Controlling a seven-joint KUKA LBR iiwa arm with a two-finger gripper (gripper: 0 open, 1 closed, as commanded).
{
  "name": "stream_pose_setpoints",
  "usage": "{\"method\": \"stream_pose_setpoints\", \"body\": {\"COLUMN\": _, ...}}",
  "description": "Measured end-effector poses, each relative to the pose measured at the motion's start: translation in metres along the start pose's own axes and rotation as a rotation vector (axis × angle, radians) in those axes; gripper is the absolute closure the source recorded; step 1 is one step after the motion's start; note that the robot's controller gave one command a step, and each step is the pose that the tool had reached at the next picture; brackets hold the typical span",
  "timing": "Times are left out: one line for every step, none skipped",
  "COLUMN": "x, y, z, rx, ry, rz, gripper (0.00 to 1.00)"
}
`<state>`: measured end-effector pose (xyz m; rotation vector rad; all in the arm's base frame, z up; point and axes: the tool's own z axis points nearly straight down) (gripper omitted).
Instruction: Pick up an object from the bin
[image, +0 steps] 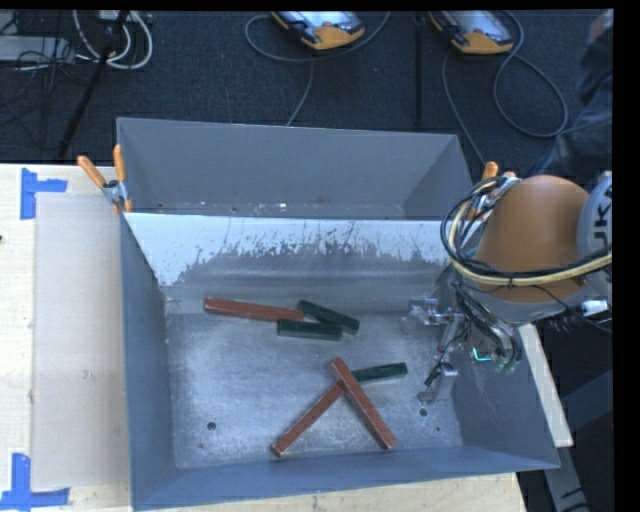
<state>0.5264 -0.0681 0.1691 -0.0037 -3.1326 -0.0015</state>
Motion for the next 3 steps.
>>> {"method": "stream_pose_setpoints", "body": {"x": 0.012, "y": 0.035, "z": 0.097, "rx": 0.000, "ry": 0.000, "rz": -0.017, "gripper": 0.00}}
{"method": "stream_pose_setpoints", "body": {"x": 0.010, "y": 0.034, "z": 0.093, "rx": 0.001, "ry": -0.007, "rz": -0.019, "gripper": 1.00}}
{"method": "stream_pose_setpoints", "body": {"x": -0.007, "y": 0.003, "z": -0.041, "rx": 0.003, "ry": -0.018, "rz": -0.011, "gripper": 1.00}}
